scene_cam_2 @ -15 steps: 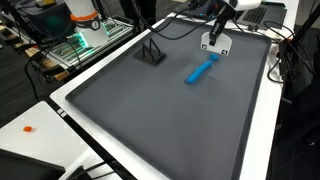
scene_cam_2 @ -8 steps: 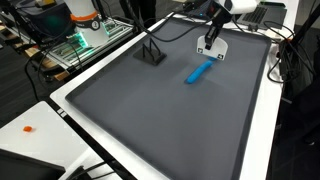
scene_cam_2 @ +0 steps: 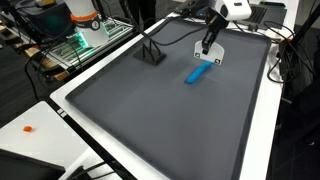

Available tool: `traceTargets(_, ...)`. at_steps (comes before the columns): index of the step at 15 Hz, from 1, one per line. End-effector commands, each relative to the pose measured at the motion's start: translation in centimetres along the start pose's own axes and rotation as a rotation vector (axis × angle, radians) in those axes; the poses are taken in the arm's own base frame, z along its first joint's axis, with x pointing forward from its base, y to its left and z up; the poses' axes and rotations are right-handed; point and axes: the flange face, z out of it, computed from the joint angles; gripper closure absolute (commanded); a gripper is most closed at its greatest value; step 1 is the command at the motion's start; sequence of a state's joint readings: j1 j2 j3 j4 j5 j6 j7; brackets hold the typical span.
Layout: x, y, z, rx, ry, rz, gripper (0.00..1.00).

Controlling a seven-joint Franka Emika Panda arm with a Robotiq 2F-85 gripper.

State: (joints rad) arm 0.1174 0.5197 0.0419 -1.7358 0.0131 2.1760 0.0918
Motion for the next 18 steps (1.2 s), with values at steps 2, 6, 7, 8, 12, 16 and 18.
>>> traceTargets(2, -0.2, 0.5, 1.1, -0.008, 0.004, -0.01, 0.99)
traceTargets(6, 0.0, 0.4, 1.9, -0.014, 0.005, -0.005, 0.99)
traceTargets(7, 0.1, 0.4, 2.1, -0.014, 0.005, -0.004, 0.99)
traceTargets(8, 0.2, 0.5, 2.3, -0.015, 0.006, -0.004, 0.99)
traceTargets(12, 0.4, 0.6, 3.0, -0.027, 0.004, -0.003, 0.99)
traceTargets(16, 0.4, 0.7, 3.7, -0.024, -0.005, 0.002, 0.99)
traceTargets(18, 0.5, 0.7, 4.0, -0.024, -0.01, 0.004, 0.99)
